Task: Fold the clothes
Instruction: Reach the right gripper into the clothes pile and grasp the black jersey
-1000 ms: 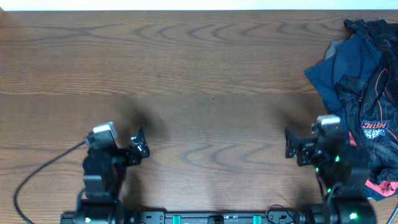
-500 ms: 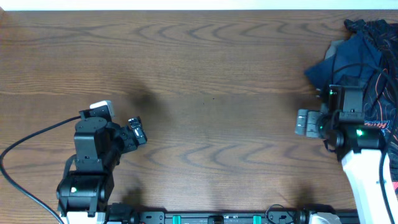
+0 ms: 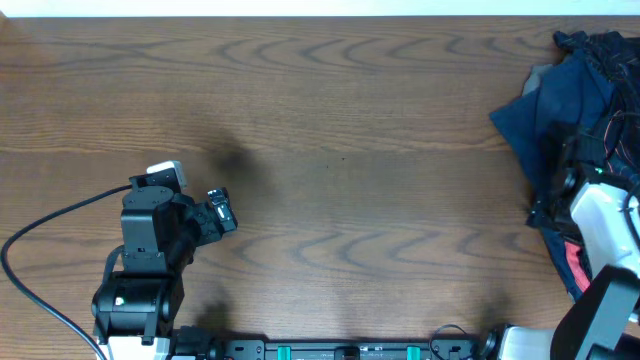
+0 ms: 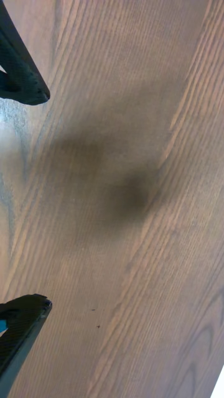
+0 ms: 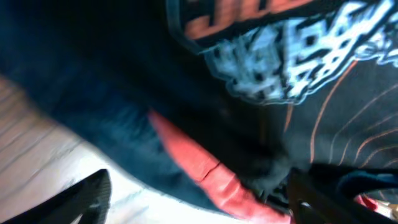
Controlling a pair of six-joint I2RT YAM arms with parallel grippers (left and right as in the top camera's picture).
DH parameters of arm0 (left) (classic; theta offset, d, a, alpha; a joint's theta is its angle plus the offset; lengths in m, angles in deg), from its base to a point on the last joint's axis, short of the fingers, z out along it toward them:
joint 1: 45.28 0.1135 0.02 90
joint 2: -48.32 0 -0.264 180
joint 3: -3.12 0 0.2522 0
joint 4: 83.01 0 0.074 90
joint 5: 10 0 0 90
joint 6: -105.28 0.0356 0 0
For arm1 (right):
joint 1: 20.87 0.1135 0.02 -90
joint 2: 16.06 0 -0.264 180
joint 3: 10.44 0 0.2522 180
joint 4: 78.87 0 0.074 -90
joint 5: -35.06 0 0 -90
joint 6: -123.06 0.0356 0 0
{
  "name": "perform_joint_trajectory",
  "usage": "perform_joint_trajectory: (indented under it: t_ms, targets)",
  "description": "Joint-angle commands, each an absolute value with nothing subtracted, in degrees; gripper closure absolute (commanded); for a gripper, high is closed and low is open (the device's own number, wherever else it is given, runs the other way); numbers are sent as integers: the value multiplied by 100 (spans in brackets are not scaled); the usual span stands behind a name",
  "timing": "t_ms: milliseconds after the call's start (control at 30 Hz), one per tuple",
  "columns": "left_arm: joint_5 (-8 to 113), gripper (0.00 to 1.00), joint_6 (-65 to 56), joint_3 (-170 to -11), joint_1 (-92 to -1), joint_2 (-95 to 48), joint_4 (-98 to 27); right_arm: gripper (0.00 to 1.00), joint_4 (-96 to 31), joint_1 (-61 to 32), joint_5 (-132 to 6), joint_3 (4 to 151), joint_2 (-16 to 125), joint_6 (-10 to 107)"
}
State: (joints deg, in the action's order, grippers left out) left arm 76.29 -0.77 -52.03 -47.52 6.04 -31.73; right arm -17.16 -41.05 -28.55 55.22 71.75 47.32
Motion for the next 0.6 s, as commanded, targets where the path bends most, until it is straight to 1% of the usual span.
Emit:
perform_joint_trajectory:
  t_ms: [0,133,300,400,467,567]
  targets:
    - [7610,2,2,-5303,-4722,608,-3153,18,-1876,-4317,-2732,5609,7169,4892]
    - [7610,2,2,-5303,-4722,608,-3153,28,-2162,-4533,-2907,5609,7171,4890]
    - [7610,2,2,-5303,-4722,608,-3153,46,-2197,-4678,-2995,5607,7173,4890]
    - [7612,2,2,-5303,-4722,608,-3153,48,-2184,-4684,-2995,5603,7173,4890]
    - [7612,2,2,-5303,-4722,608,-3153,52,-2160,-4684,-3027,5596,7171,4890]
    - [7612,2,2,-5303,-4722,608,-3153,53,-2166,-4684,-3386,5548,7173,4887]
